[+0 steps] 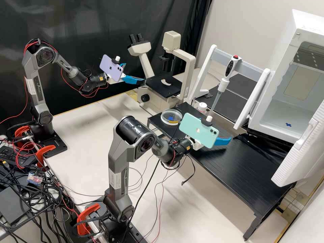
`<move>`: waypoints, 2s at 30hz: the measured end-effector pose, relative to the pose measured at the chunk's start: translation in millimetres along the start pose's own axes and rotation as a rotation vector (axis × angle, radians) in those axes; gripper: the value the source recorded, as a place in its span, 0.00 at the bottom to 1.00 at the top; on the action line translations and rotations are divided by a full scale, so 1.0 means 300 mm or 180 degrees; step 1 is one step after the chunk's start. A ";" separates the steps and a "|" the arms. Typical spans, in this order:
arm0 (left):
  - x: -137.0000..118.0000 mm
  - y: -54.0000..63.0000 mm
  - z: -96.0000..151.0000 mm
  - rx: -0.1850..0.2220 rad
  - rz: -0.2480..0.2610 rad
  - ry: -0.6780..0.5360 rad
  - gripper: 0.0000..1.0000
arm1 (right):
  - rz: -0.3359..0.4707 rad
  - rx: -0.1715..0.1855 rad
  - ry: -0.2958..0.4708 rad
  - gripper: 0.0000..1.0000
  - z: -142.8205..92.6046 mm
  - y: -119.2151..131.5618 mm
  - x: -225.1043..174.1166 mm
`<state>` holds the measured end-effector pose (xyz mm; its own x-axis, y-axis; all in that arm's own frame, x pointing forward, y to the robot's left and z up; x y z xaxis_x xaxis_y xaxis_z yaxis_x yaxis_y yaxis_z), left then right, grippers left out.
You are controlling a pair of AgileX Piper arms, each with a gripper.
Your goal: Move the petri dish to the incubator
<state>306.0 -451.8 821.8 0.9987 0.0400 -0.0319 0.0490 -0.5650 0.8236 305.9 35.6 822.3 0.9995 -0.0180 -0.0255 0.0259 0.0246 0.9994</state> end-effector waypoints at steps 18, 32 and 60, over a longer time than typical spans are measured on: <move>0.000 0.000 0.000 0.0000 0.0000 0.0000 1.00 | 0.0028 0.0072 0.0392 1.00 -0.070 -0.002 -0.124; 0.000 0.000 0.000 0.0000 0.0000 0.0000 1.00 | 0.0047 0.0000 0.0776 1.00 -0.120 -0.013 -0.205; 0.000 0.000 0.000 0.0000 0.0000 0.0000 1.00 | -0.0693 -0.0346 0.1198 1.00 -0.218 -0.220 -0.189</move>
<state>306.0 -451.8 821.8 0.9987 0.0400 -0.0319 0.0490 -0.5650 0.8236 248.7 100.4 756.1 0.9068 0.3300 -0.2624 0.2180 0.1658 0.9618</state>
